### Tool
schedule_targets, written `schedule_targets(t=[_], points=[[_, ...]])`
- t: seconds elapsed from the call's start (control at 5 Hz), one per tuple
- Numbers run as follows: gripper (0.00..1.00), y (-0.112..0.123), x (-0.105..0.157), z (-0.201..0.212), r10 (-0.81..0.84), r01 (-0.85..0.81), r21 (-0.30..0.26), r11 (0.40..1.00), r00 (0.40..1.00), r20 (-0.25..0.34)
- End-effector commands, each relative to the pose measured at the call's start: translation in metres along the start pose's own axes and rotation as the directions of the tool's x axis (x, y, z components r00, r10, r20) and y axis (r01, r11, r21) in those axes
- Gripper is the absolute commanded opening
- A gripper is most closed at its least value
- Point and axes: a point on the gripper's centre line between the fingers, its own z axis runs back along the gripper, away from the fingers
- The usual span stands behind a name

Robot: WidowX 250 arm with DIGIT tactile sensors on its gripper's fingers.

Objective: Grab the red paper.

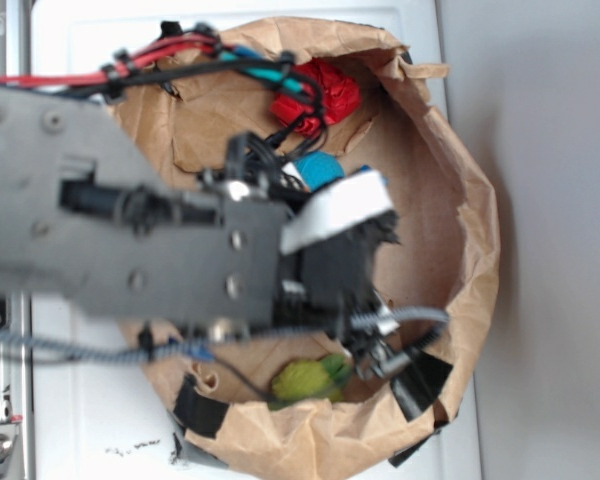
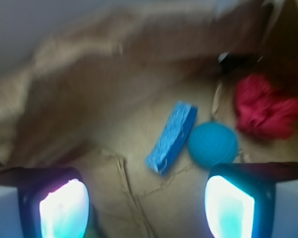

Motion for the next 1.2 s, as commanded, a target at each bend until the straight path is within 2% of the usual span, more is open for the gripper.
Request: schedule_targets(t=[0.0, 0.2, 0.4, 0.6, 0.8, 1.0], points=[[1.00, 0.048, 0.006, -0.020, -0.067, 0.067, -0.009, 0.998, 0.996, 0.064], [1.00, 0.047, 0.013, -0.032, -0.048, 0.049, -0.004, 0.999, 0.997, 0.060], [1.00, 0.035, 0.020, -0.043, -0.005, 0.004, 0.012, 1.000, 0.996, 0.094], [1.00, 0.018, 0.039, -0.054, 0.065, -0.068, 0.031, 0.997, 0.991, 0.114], [1.00, 0.014, 0.051, -0.061, 0.100, -0.108, 0.049, 0.993, 0.986, 0.137], [1.00, 0.019, 0.054, -0.053, 0.088, -0.094, 0.043, 0.995, 0.988, 0.125]])
